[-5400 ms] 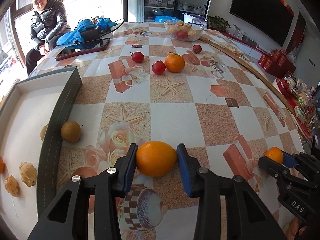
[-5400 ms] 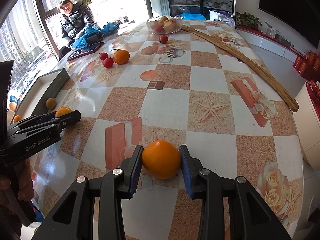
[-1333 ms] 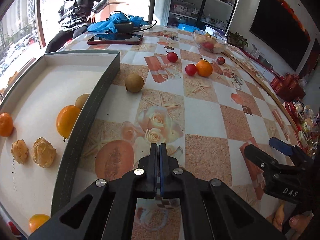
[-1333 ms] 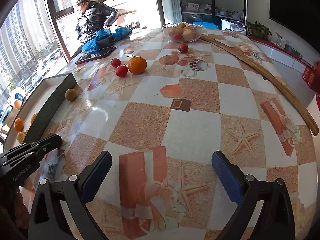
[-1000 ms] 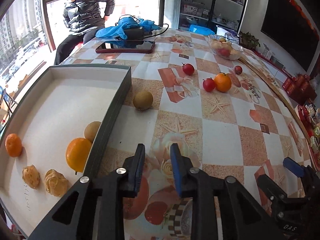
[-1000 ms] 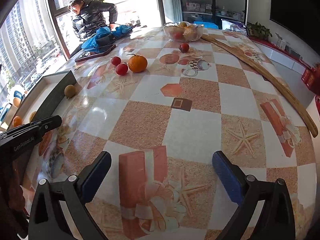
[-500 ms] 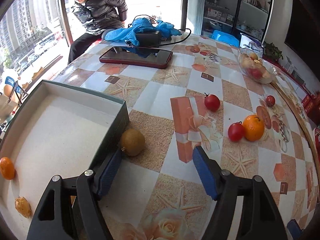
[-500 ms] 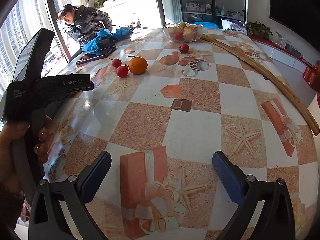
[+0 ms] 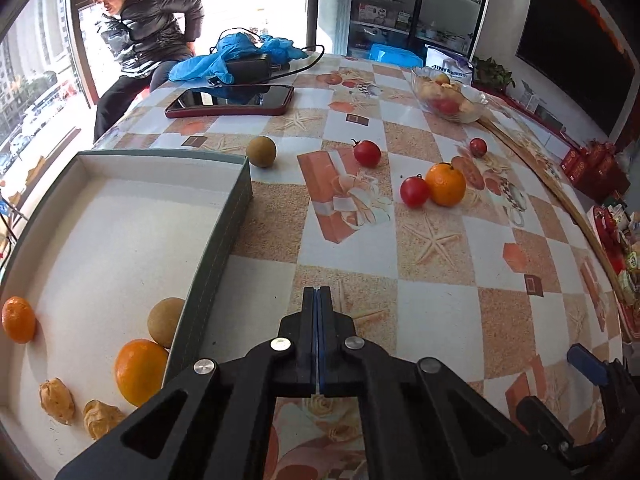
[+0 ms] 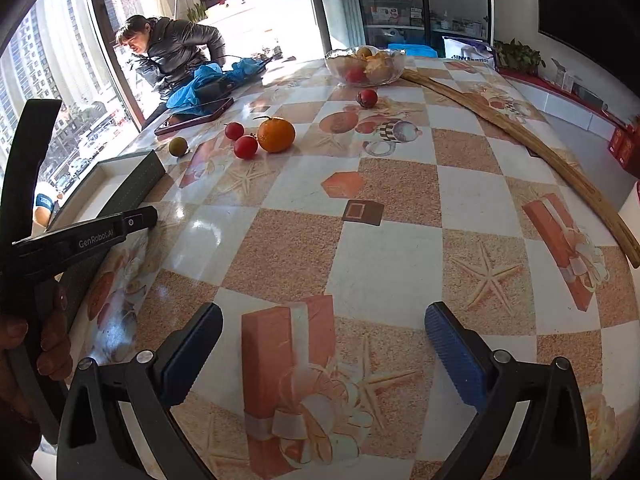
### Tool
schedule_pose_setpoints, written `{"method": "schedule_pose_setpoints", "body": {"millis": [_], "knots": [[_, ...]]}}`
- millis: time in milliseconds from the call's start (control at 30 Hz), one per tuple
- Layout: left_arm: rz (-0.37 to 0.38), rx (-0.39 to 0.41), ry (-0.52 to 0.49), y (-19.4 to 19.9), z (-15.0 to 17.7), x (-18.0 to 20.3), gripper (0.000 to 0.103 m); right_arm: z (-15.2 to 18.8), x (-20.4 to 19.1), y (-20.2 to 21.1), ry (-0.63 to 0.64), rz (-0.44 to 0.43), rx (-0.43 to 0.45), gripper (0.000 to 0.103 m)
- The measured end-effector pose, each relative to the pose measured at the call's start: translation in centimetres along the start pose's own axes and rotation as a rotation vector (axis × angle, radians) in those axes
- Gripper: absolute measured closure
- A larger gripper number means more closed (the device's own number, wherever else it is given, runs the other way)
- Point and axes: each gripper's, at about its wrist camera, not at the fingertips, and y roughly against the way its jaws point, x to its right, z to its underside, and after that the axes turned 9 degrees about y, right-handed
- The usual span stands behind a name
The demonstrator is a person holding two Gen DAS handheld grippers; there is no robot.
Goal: Organize fruits
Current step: 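Grasp the round yellow-brown fruit with the left gripper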
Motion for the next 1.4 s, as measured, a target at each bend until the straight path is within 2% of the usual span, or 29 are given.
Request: {"method": "schedule_pose_setpoints", "body": {"millis": [67,133,200,233,267,300,367,400,467,500,567,633,867,933,1000,1067,1167,1267,1400], "knots": [[0.066,0.0,0.039,1.6,-1.4,-0.2,0.103,0.0,0.1,0.0,-0.002,-0.003,0.002,0.001],[0.102,0.032,0.023,3.9,-2.9,0.2,0.101,0.0,0.1,0.1,-0.005,-0.007,0.003,0.001],[0.112,0.055,-0.018,5.9,-4.7,1.1,0.078,0.0,0.1,0.1,-0.004,-0.009,0.003,0.0],[0.101,0.066,-0.038,6.6,-5.7,1.6,0.044,0.0,0.1,0.1,-0.002,-0.009,0.002,0.0],[0.086,0.093,-0.046,7.2,-6.9,1.8,0.022,0.0,0.0,0.0,0.0,-0.009,0.0,0.0],[0.061,0.124,-0.057,7.7,-8.2,2.1,0.021,0.0,0.0,0.0,0.004,-0.006,-0.003,0.0],[-0.004,0.156,-0.083,7.4,-11.0,2.3,0.021,0.0,-0.1,0.0,0.009,0.0,-0.006,0.0],[-0.02,0.145,-0.083,6.6,-12.3,2.1,0.021,0.0,-0.1,0.0,0.008,-0.001,-0.006,0.0],[-0.017,0.044,-0.08,3.5,-14.4,1.7,0.022,0.0,0.0,0.0,0.003,-0.007,-0.003,0.0],[-0.045,-0.007,-0.077,1.7,-14.7,1.3,0.023,0.0,0.0,0.0,0.002,-0.009,-0.002,0.0],[-0.121,-0.066,-0.108,-1.6,-14.6,1.0,0.037,0.0,0.1,0.1,0.0,-0.014,-0.001,0.0],[-0.173,-0.106,-0.149,-4.2,-13.8,0.8,0.045,0.0,0.2,0.1,-0.002,-0.02,0.001,0.0],[-0.213,-0.201,-0.133,-9.3,-13.1,0.2,0.047,-0.4,0.6,0.1,-0.019,-0.048,-0.015,0.0],[-0.205,-0.195,-0.128,-9.7,-13.1,0.3,0.05,-1.1,1.4,0.0,-0.057,-0.099,-0.037,0.0],[-0.187,-0.199,-0.125,-9.7,-13.2,0.4,0.059,-2.1,2.6,0.0,-0.112,-0.141,-0.051,0.0],[-0.171,-0.207,-0.121,-9.6,-13.2,0.6,0.073,-3.4,3.5,0.1,-0.144,-0.145,-0.045,0.0],[-0.178,-0.191,-0.144,-9.4,-13.2,0.9,0.074,-5.3,4.2,-0.1,-0.161,-0.137,-0.037,0.0],[-0.167,-0.164,-0.127,-9.1,-13.1,0.8,0.074,-6.4,4.1,-0.8,-0.169,-0.144,-0.047,0.0],[-0.13,-0.092,-0.111,-6.5,-12.2,1.1,0.074,-7.2,3.8,-2.0,-0.153,-0.12,-0.066,0.0]]}}
